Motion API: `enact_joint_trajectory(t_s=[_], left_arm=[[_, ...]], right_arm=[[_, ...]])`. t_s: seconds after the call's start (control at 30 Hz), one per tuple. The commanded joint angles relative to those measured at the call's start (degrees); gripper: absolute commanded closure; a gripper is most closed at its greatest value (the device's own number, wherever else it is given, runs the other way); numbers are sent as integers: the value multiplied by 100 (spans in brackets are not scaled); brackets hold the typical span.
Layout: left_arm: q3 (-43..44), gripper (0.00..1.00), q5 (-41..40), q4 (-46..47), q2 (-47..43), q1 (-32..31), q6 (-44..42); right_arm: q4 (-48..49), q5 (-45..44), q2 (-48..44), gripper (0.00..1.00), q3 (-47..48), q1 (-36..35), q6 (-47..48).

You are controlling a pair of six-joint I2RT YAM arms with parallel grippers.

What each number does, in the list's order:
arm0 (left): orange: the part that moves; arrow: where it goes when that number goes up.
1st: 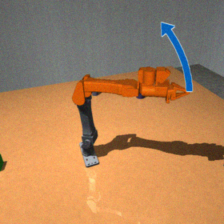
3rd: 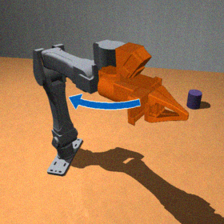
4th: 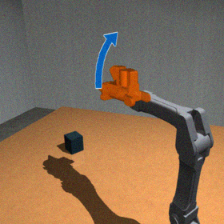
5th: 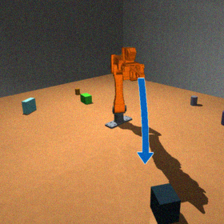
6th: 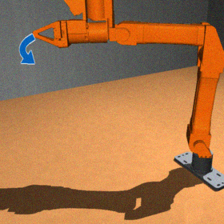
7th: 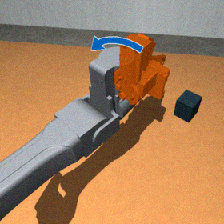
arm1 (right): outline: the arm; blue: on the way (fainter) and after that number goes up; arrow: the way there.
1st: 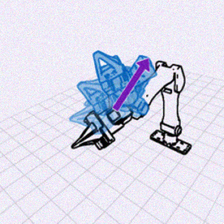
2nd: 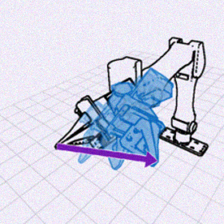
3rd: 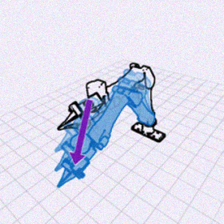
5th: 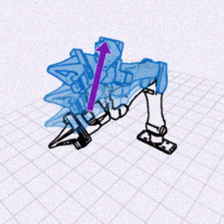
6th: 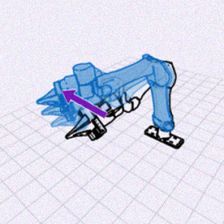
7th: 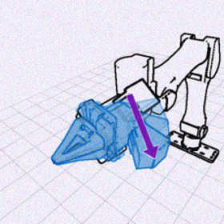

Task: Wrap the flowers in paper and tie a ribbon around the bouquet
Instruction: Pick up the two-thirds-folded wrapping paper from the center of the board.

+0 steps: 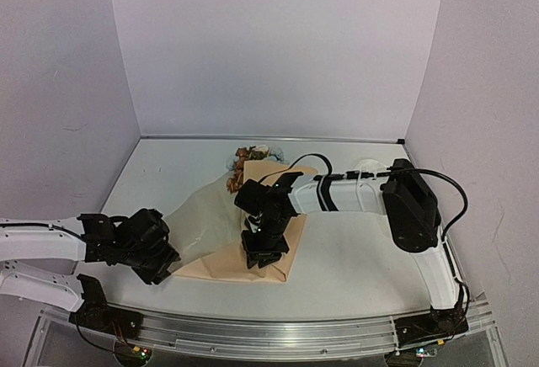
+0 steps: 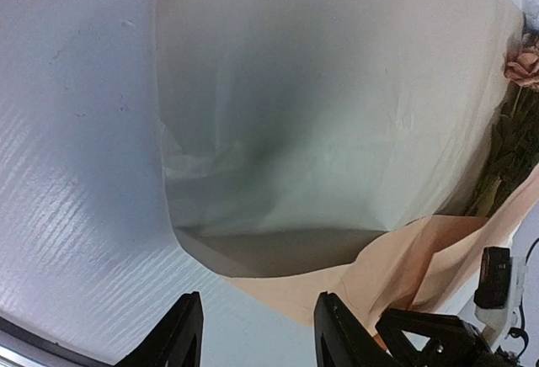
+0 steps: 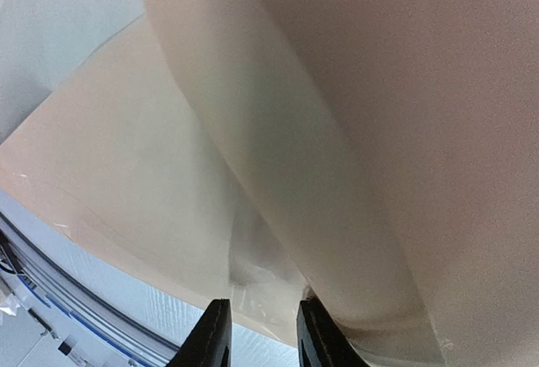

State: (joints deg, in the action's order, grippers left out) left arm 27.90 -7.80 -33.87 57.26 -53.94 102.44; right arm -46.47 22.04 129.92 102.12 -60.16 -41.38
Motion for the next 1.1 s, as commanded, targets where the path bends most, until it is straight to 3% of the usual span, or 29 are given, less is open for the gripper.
enact_joint_trajectory(t_s=[0.0, 0.17, 0.4, 0.77, 0.83, 0.97, 1.07], left_arm=[[-294, 53, -240, 1038, 288, -183, 624], [-553, 59, -404, 1399, 299, -187, 930], [-380, 64, -203, 985, 512, -222, 1021], [-343, 65, -54, 828, 695, -275, 1136], [-340, 69, -114, 833, 719, -274, 1160], [-371, 89, -259, 980, 785, -275, 1178], [-217, 99, -457, 815, 785, -275, 962]], right_arm=[[-166, 19, -376, 73, -60, -6, -5], [-126, 63, -329, 73, 8, -5, -58], [-126, 55, -232, 73, 189, -6, -127], [-126, 109, -215, 73, 194, -9, -198], [-129, 123, -222, 73, 186, -5, -211], [-129, 167, -262, 73, 151, -6, -203], [-126, 262, -258, 73, 179, -10, -191]])
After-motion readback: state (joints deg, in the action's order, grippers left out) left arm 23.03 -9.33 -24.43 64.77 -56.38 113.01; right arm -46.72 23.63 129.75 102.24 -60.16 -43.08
